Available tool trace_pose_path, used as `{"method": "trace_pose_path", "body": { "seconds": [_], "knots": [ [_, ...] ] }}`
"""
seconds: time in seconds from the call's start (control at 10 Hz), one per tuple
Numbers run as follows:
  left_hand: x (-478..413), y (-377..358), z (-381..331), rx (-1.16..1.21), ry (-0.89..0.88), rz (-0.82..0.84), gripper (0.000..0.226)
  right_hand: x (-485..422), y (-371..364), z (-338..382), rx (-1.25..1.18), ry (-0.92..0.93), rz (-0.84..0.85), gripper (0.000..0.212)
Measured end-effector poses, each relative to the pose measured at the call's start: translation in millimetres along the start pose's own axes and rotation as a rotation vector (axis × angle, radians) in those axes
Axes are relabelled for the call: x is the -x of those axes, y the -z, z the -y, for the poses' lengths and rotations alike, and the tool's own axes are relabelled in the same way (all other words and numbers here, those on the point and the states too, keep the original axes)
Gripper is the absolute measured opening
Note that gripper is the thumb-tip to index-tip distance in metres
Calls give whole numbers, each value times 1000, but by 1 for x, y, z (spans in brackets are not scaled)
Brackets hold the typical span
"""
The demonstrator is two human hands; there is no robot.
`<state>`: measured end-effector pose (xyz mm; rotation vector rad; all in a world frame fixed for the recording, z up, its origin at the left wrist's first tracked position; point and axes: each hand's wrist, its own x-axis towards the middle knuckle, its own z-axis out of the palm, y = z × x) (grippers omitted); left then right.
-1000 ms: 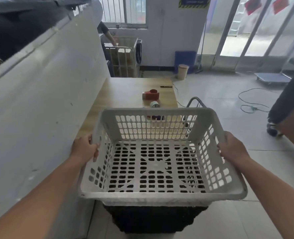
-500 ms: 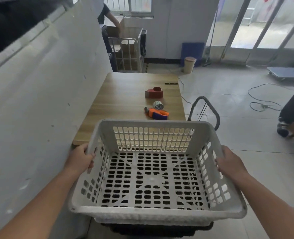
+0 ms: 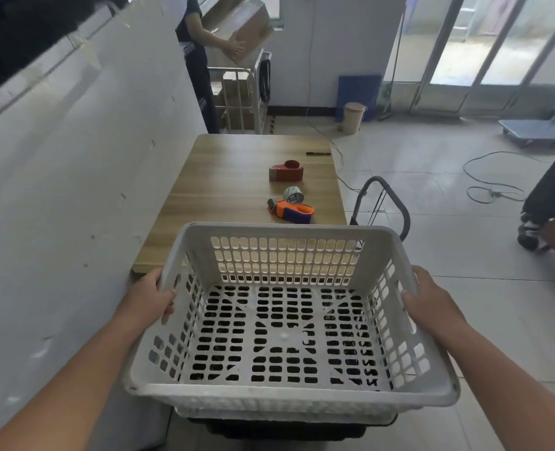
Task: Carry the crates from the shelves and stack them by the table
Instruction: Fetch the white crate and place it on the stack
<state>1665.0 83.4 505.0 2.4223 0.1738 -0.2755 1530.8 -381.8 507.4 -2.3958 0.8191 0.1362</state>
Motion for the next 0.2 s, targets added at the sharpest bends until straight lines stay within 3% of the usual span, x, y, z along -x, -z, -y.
{"method": "trace_pose_path", "body": {
  "seconds": [0.2],
  "knots": [
    [-1, 5, -3, -188, -56, 3, 74, 10, 5, 8, 85, 157, -86, 66]
  ]
}}
